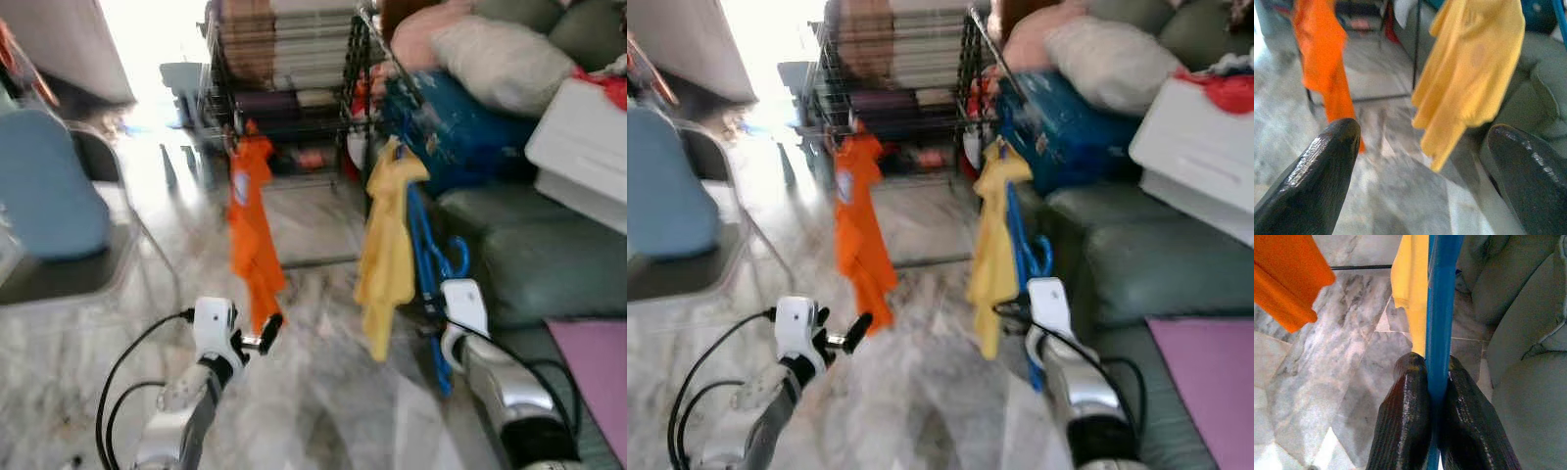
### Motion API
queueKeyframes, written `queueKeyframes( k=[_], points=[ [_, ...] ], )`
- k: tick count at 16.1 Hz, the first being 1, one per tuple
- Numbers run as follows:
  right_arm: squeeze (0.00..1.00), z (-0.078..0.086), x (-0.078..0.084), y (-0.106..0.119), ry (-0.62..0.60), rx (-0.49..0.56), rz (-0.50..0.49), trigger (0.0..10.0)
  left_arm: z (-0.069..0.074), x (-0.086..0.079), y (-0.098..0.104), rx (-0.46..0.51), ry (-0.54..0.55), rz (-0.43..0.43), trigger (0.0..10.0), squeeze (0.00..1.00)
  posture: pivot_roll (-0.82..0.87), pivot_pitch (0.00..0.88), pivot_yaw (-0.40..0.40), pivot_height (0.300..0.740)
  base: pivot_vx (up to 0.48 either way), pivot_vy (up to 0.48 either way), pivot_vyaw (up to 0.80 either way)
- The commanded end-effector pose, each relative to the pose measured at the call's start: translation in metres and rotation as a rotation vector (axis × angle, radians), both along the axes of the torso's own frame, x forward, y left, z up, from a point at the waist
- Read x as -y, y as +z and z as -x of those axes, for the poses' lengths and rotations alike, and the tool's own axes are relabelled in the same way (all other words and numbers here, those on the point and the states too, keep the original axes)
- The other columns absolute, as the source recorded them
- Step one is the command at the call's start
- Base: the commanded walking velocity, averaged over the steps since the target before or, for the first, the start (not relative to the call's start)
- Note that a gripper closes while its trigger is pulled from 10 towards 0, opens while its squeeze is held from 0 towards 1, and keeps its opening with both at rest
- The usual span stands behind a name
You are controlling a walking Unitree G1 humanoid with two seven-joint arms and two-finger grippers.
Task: Hang hanger
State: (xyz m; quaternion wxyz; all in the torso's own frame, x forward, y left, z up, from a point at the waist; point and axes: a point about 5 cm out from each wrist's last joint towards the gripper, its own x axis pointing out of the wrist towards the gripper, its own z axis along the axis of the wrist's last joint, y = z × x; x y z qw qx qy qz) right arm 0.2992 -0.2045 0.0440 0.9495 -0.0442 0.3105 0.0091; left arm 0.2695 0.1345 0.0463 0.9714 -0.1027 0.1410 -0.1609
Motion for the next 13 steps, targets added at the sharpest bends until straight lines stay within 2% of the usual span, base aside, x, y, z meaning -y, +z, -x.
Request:
queueKeyframes(
  k=[1,7,10,13],
  points=[
    [0.00,-0.0006,0.0049,0.0040,-0.010,0.014,0.005,10.0,0.0033,0.0032,-0.0043,-0.020,-0.001,-0.007,10.0,0.00,-0.19,0.000,0.018,0.740,0.000,0.480,0.00],
    [0.00,0.0005,0.0022,0.0032,0.001,0.009,-0.002,10.0,0.0041,0.0021,-0.0053,-0.023,0.003,-0.016,10.0,0.00,-0.19,0.000,0.019,0.740,0.000,0.480,0.00],
    [0.00,0.0014,0.0020,0.0020,0.001,0.004,-0.006,10.0,0.0074,0.0048,-0.0035,0.009,-0.043,-0.014,10.0,0.00,-0.19,0.000,0.019,0.740,0.000,0.000,0.00],
    [0.00,0.0021,0.0004,0.0006,0.006,-0.003,-0.014,10.0,0.0075,-0.0002,-0.0036,0.013,-0.024,-0.017,10.0,0.00,-0.18,0.000,0.019,0.740,0.000,0.000,0.00]
  ],
)
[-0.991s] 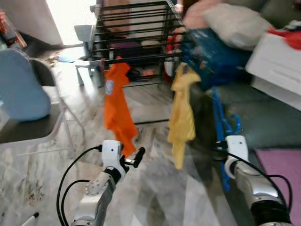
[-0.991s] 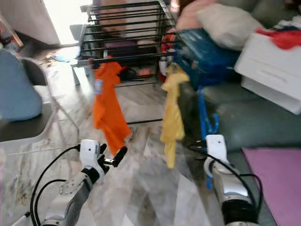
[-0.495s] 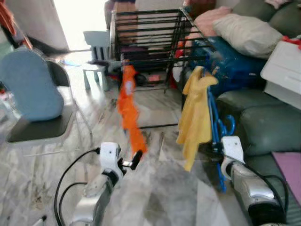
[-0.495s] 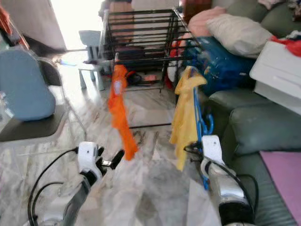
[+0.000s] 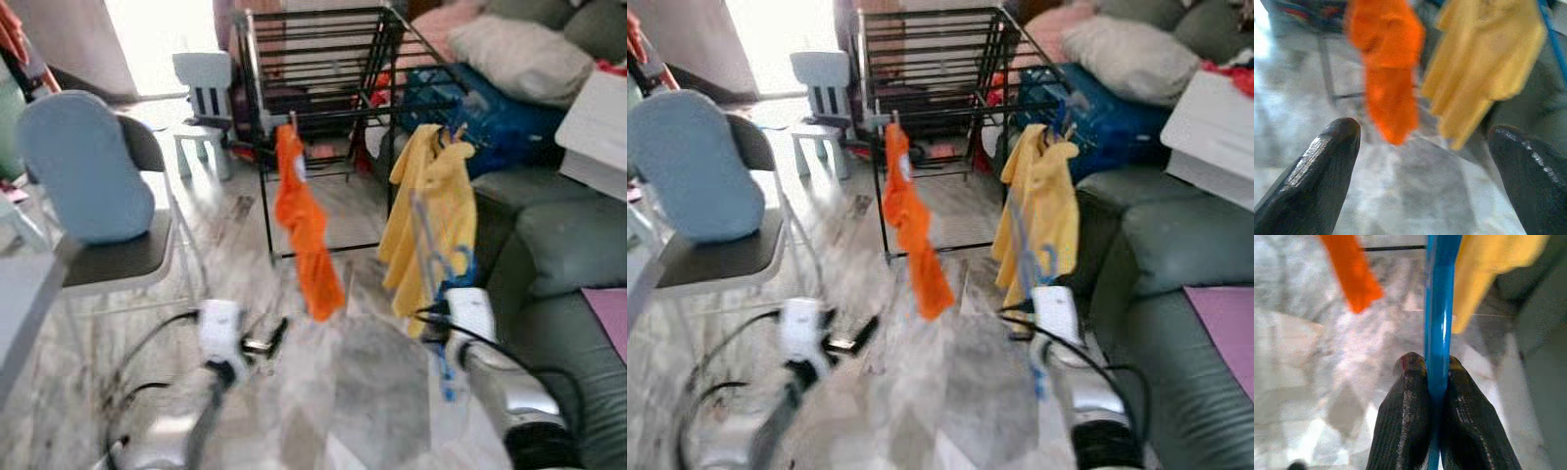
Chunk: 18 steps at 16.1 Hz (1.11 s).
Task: Hang hanger
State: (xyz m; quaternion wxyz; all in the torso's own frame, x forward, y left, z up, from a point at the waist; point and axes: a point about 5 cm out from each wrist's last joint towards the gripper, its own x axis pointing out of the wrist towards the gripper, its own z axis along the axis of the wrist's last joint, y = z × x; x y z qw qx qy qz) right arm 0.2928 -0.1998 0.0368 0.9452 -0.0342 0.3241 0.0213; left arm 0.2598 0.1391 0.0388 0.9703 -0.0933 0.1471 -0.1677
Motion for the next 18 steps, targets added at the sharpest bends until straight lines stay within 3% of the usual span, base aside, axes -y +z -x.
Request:
queueKeyframes(
  k=[1,18],
  points=[
    [0.00,-0.0040,0.0042,0.0073,-0.005,0.023,0.004,10.0,-0.0025,0.0026,0.0038,0.022,0.001,0.000,10.0,0.00,-0.18,0.000,0.020,0.740,0.000,0.000,0.00],
    [0.00,-0.0041,-0.0008,0.0070,0.033,0.017,0.000,10.0,-0.0019,0.0017,0.0016,0.023,0.008,0.003,10.0,0.00,-0.18,0.000,0.016,0.740,0.428,0.000,0.00]
  ],
)
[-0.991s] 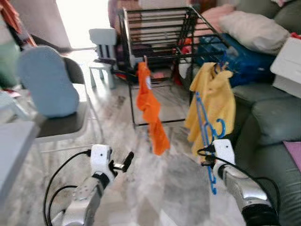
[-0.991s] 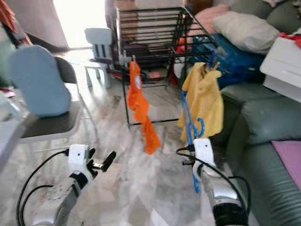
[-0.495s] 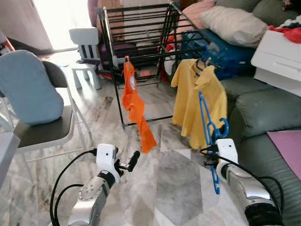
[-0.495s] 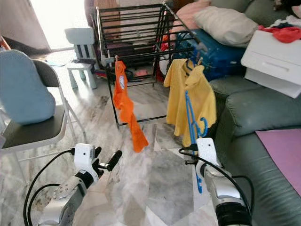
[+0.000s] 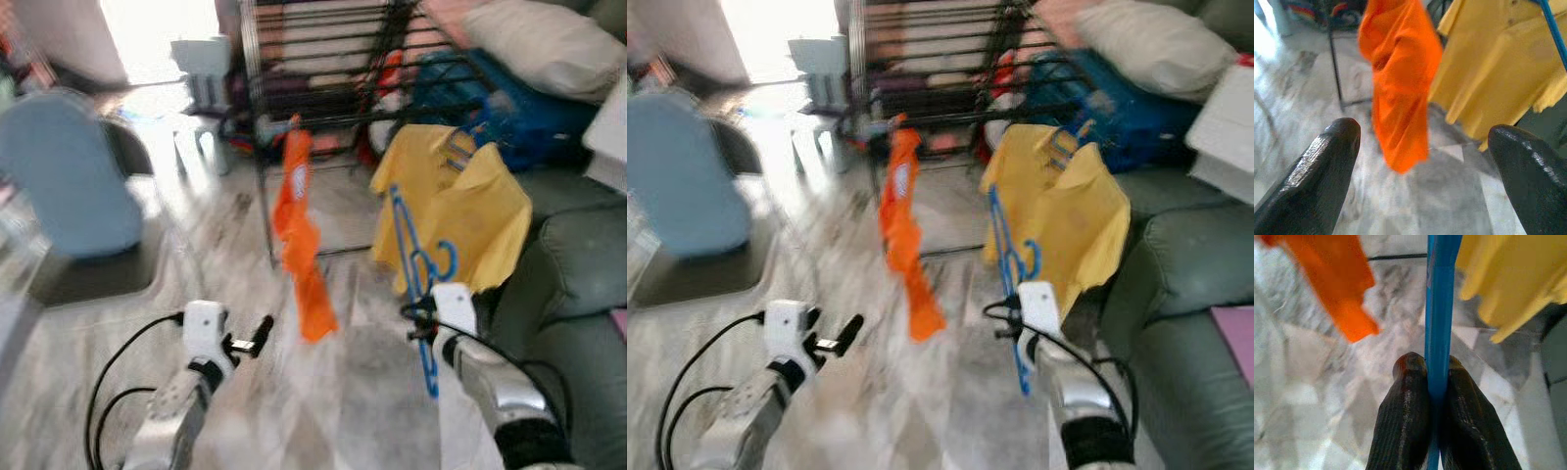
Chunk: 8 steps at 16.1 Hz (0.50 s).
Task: Hang hanger
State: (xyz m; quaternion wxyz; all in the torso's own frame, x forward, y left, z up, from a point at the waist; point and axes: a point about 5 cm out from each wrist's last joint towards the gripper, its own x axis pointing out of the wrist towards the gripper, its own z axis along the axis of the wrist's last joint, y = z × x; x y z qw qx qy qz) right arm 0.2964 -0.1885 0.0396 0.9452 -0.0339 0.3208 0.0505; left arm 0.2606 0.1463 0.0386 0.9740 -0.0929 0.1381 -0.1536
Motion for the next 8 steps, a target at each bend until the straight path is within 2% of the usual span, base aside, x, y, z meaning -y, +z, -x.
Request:
queueKeyframes(
  k=[1,4,6,8],
  points=[
    [0.00,0.000,0.010,0.004,-0.019,0.012,0.023,10.0,-0.001,0.009,0.002,0.007,-0.023,0.005,10.0,0.00,-0.18,0.000,0.016,0.740,0.465,0.000,0.00],
    [0.00,0.001,0.010,0.003,-0.008,0.009,0.034,10.0,-0.001,0.010,0.001,0.006,-0.022,0.005,10.0,0.00,-0.19,0.000,0.017,0.740,0.461,0.000,0.00],
    [0.00,0.004,0.001,0.000,0.101,-0.013,0.063,10.0,-0.001,0.010,0.000,0.003,-0.021,0.007,10.0,0.00,-0.19,0.000,0.017,0.740,0.458,0.000,0.00],
    [0.00,0.004,0.000,0.000,0.114,-0.014,0.063,10.0,0.000,0.010,0.000,0.000,-0.022,0.007,10.0,0.00,-0.19,0.000,0.017,0.740,0.444,0.000,0.00]
  ],
)
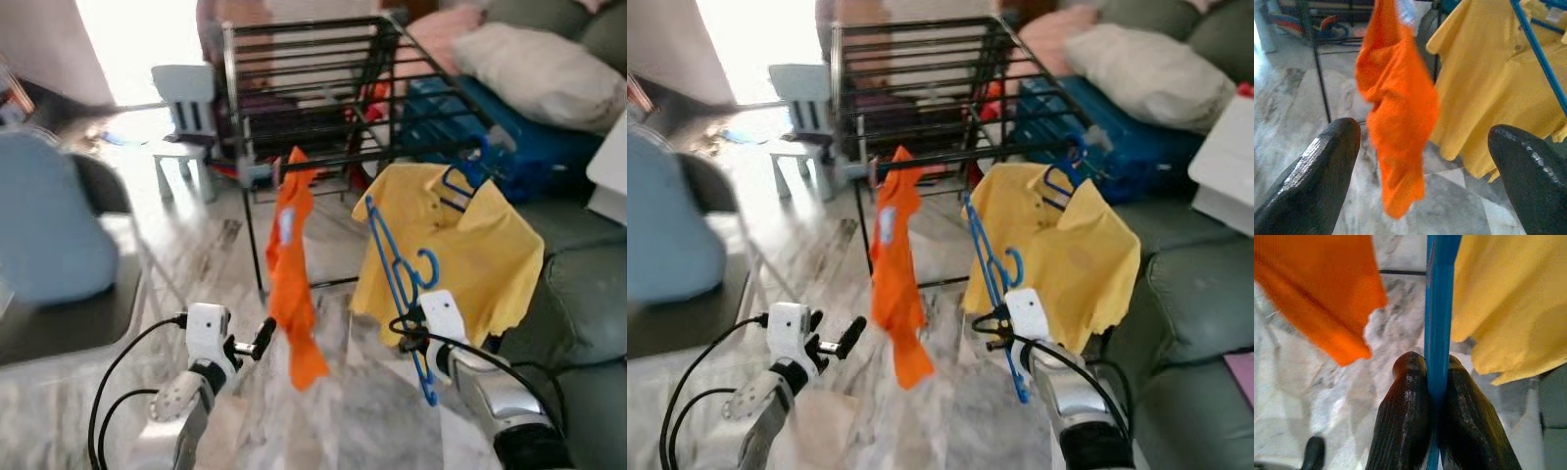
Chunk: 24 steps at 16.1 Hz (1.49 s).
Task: Hang hanger
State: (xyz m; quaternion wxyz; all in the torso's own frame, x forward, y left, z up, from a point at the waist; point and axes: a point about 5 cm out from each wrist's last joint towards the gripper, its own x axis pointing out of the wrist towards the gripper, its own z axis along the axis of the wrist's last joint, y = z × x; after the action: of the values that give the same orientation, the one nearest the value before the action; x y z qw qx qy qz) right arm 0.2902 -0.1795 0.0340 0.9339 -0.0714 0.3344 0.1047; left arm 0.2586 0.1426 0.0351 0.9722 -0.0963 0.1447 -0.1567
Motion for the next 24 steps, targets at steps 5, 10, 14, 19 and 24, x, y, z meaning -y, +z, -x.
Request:
queueKeyframes(
  k=[5,10,14,19,24],
  points=[
    [0.00,-0.003,0.004,0.006,0.032,0.003,0.007,10.0,-0.003,0.006,0.004,0.014,-0.012,0.000,10.0,0.00,-0.18,0.000,0.015,0.740,0.441,0.000,0.00],
    [0.00,-0.005,-0.001,0.009,0.071,-0.003,-0.008,10.0,-0.002,0.007,0.003,0.008,-0.010,-0.001,10.0,0.00,-0.18,0.000,0.013,0.740,0.394,0.227,0.00],
    [0.00,-0.008,0.000,0.012,0.066,-0.001,-0.008,10.0,-0.002,0.008,0.002,-0.003,-0.017,-0.001,10.0,0.00,-0.18,0.000,0.013,0.740,0.355,0.322,0.00],
    [0.00,-0.013,0.001,0.017,0.010,0.011,-0.030,10.0,-0.002,0.009,0.003,0.004,-0.023,-0.004,10.0,0.00,-0.18,0.000,0.012,0.740,0.324,0.342,0.00],
    [0.00,-0.023,0.012,0.028,-0.104,0.059,-0.039,10.0,-0.001,0.009,0.001,-0.006,-0.022,-0.015,10.0,0.00,-0.18,0.000,0.013,0.740,0.055,0.049,0.00]
  ],
)
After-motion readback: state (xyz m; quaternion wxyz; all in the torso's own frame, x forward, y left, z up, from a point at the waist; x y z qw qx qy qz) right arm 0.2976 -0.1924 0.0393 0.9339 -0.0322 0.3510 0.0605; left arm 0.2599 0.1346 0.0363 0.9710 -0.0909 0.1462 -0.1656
